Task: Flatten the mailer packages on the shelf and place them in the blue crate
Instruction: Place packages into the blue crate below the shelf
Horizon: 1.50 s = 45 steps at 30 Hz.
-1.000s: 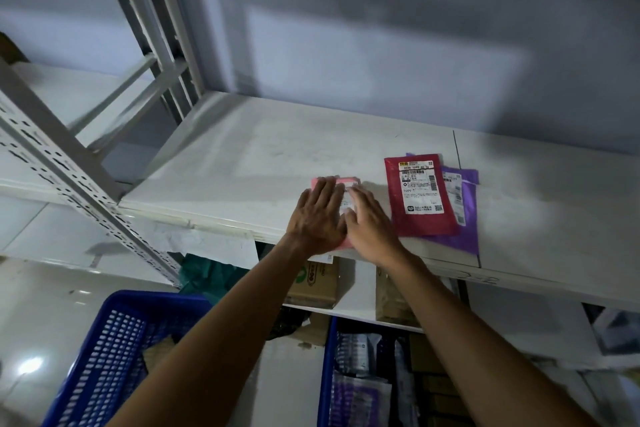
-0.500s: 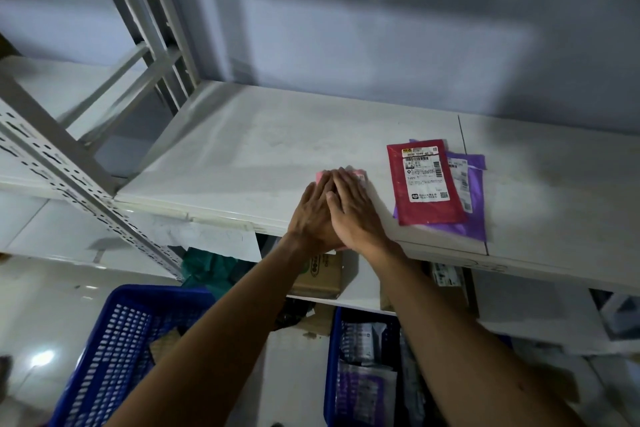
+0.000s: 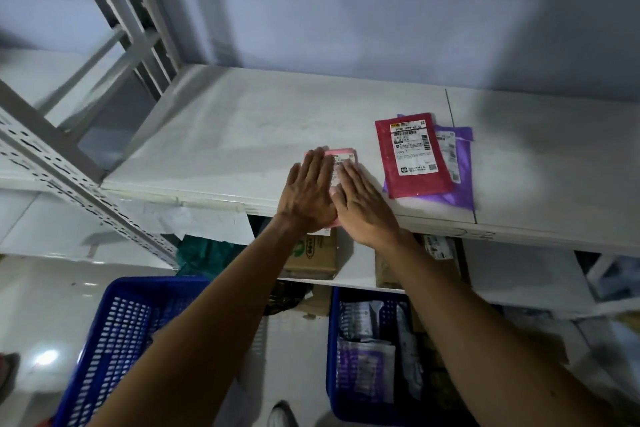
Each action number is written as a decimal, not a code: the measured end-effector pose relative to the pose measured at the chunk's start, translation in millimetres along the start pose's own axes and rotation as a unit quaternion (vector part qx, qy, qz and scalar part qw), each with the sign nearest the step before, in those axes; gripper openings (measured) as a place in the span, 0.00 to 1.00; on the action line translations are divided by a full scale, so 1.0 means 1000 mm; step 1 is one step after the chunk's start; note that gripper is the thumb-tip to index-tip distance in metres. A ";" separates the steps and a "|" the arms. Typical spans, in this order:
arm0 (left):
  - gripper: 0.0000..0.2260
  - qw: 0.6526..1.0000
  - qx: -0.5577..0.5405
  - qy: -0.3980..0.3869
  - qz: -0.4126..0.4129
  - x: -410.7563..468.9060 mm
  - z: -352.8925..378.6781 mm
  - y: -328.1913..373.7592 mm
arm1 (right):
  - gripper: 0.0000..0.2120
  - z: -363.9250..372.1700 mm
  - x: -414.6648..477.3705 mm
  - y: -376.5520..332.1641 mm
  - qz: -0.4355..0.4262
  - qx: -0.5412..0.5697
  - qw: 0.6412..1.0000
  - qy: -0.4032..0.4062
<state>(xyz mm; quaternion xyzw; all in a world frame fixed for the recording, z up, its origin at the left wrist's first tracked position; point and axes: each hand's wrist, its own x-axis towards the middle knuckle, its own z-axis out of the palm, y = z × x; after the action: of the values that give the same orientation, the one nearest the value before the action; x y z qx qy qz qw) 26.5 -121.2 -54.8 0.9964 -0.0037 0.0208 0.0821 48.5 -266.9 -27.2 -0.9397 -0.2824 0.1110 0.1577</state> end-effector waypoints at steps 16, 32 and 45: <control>0.14 0.988 -0.062 0.124 -0.073 -0.044 -0.032 0.026 | 0.29 -0.011 -0.027 0.005 0.005 0.087 0.996 -0.022; 0.15 0.775 -0.535 -0.035 -0.336 -0.068 -0.034 0.040 | 0.25 -0.020 -0.077 0.018 0.010 0.111 0.994 0.022; 0.15 0.601 -0.739 -0.086 -0.293 -0.108 0.038 0.094 | 0.27 0.009 -0.166 0.066 0.196 0.404 0.893 0.029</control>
<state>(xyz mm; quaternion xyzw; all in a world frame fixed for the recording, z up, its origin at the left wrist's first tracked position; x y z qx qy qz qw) -81.3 -220.0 -81.8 0.5407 0.2676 -0.1001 0.7912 -56.5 -410.9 -39.4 -0.8344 -0.0188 0.2164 0.5066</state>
